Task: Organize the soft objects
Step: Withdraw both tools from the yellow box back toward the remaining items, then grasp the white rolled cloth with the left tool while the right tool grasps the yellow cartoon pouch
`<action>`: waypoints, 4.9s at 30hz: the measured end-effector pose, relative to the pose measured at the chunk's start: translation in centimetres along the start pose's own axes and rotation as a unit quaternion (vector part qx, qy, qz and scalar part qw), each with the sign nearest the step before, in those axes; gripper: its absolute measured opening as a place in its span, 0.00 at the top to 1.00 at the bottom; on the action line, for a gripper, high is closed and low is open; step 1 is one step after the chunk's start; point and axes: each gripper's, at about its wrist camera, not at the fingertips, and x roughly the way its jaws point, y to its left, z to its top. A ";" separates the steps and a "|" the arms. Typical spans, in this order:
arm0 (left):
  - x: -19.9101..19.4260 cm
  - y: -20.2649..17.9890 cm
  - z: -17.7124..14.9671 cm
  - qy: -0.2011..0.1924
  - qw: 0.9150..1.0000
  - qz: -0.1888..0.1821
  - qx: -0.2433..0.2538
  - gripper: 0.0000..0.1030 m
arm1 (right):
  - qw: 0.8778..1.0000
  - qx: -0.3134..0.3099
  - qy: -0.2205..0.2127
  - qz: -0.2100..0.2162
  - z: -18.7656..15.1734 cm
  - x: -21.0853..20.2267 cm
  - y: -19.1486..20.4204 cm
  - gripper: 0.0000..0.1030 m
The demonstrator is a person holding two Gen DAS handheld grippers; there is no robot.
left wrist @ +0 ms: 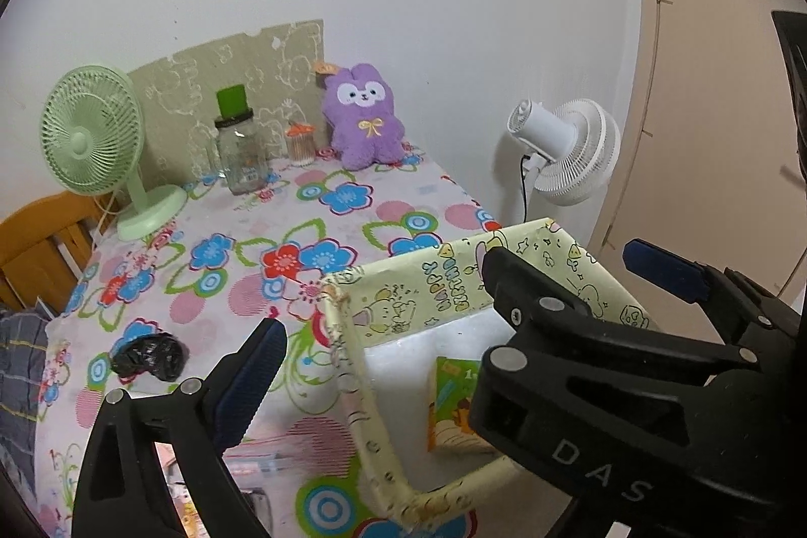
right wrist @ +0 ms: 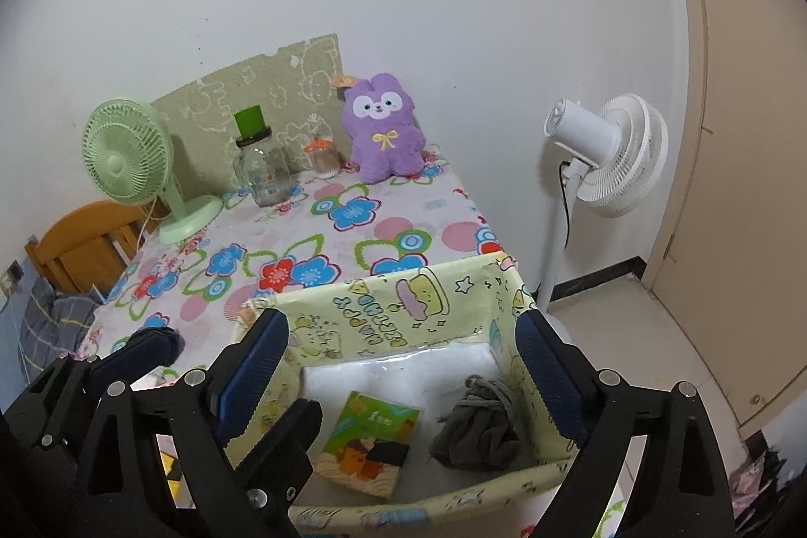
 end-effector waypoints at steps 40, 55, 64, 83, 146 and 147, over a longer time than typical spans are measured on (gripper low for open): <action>-8.2 6.9 -4.0 -0.049 0.998 0.032 -0.020 0.00 | 0.998 -0.039 -0.048 0.033 -3.3 -6.8 9.5 0.00; -8.0 10.5 -6.6 -0.040 0.997 0.051 -0.031 0.00 | 0.997 -0.053 -0.025 0.054 -5.7 -5.3 13.3 0.00; -6.9 12.5 -8.5 -0.023 0.997 0.054 -0.040 0.00 | 0.996 -0.063 -0.002 0.062 -7.2 -3.6 15.2 0.00; -3.3 15.9 -12.1 0.031 0.996 0.053 -0.068 0.00 | 0.995 -0.058 0.046 0.069 -11.0 0.9 17.3 0.00; 1.5 20.1 -14.6 0.095 0.987 0.081 -0.100 0.24 | 0.986 -0.047 0.155 0.044 -13.6 6.9 20.1 0.25; 1.5 20.0 -14.6 0.093 0.987 0.081 -0.099 0.26 | 0.986 -0.045 0.155 0.045 -13.6 7.0 20.1 0.25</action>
